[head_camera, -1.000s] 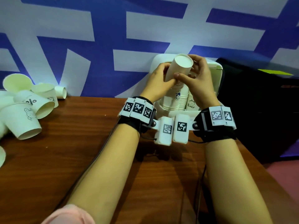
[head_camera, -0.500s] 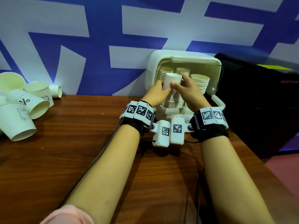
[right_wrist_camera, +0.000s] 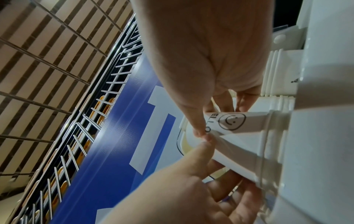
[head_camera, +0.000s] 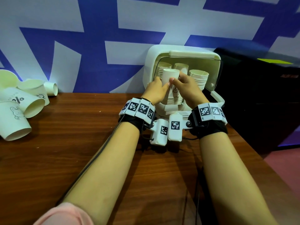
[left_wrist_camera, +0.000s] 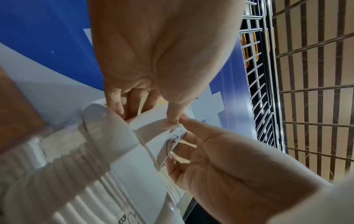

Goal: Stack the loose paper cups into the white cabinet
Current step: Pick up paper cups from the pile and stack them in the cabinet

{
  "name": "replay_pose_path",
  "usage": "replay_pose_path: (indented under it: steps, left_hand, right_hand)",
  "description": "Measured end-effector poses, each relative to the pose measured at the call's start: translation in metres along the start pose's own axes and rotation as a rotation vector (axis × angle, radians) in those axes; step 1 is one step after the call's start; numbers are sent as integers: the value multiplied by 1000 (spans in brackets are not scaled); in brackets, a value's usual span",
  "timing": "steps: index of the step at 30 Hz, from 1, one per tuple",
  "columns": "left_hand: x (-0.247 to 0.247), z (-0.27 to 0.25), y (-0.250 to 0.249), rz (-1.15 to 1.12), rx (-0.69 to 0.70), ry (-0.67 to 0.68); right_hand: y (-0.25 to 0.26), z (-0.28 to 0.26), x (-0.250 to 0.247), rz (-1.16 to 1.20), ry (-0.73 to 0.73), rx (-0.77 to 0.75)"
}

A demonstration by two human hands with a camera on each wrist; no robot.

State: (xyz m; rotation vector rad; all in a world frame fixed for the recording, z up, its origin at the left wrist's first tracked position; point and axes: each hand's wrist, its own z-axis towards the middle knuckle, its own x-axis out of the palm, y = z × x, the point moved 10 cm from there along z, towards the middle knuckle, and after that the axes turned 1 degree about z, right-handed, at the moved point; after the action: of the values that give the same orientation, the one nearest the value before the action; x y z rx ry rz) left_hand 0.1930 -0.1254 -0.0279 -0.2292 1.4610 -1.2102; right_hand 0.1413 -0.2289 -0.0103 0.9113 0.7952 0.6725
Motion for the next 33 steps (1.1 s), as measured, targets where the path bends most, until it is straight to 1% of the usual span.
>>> replay_pose_path:
  steps: [5, 9, 15, 21, 25, 29, 33]
  left_hand:
    - [-3, 0, 0, -16, -2, -16]
    - [-7, -1, 2, -69, -21, -62]
    - [-16, -2, 2, -1, -6, -138]
    - [-24, -2, 5, 85, -23, -192]
    - [-29, -3, 8, 130, -46, -235]
    - [-36, -6, 8, 145, -54, -258]
    - [-43, -8, 7, 119, -25, -277]
  right_hand:
    - [1, -2, 1, 46, -3, 10]
    - [-9, -1, -1, 120, -60, 90]
    - [-15, 0, -4, 82, -98, 94]
    - [-13, 0, 3, 39, -59, 64]
    - [-12, 1, 3, -55, -64, 47]
    - [-12, 1, 6, -96, -53, 50]
    - [-9, 2, 1, -178, -100, 35]
